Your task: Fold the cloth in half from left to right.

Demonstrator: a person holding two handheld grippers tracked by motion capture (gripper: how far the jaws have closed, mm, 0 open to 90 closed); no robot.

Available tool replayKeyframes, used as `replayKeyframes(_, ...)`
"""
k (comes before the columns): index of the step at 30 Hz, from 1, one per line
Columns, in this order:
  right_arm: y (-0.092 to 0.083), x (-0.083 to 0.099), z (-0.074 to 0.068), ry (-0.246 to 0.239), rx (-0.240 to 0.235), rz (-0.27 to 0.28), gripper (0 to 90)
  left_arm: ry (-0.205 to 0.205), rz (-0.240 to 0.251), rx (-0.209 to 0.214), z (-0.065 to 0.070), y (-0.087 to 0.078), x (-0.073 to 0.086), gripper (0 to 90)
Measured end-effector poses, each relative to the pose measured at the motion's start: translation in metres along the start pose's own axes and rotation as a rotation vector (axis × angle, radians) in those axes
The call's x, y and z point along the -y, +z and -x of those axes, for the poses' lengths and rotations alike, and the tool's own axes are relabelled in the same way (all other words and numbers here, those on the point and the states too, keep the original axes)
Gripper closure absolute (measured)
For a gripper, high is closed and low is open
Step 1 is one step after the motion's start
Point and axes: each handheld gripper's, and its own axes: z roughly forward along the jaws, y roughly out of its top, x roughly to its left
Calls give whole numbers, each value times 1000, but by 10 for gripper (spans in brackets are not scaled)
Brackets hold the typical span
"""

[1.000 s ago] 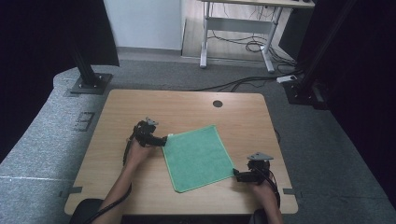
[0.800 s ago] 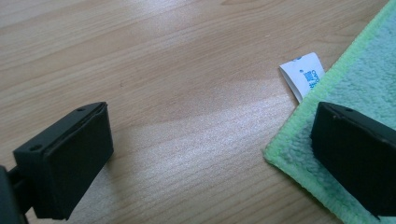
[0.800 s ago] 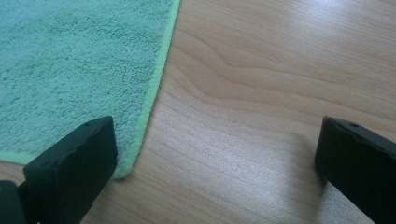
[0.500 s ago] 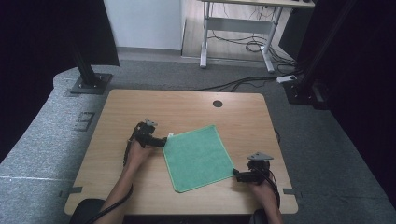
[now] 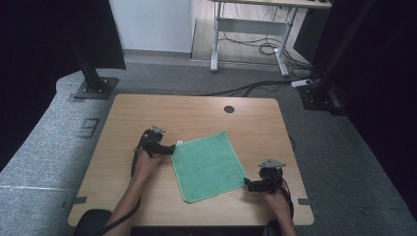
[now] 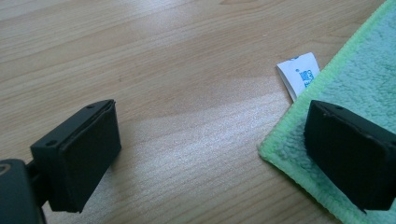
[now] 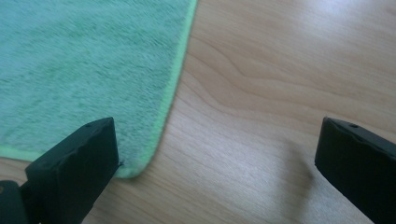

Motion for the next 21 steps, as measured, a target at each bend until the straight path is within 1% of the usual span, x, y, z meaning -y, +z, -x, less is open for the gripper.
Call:
replayKeyframes(6, -4, -7, -8, -15, -28, 20, 0, -3, 0, -3, 0, 0, 0, 43)
replayKeyframes(11, -3, -12, -19, -44, -61, 15, 0, -4, 0, -2, 0, 0, 0, 42)
replayKeyframes(15, -2, -18, -30, -77, -87, 2, 5, -3, 0, -2, 0, 0, 0, 43)
replayKeyframes(21, 2, -27, -52, -125, -156, 4, 19, -4, 0, -2, 0, 0, 0, 43)
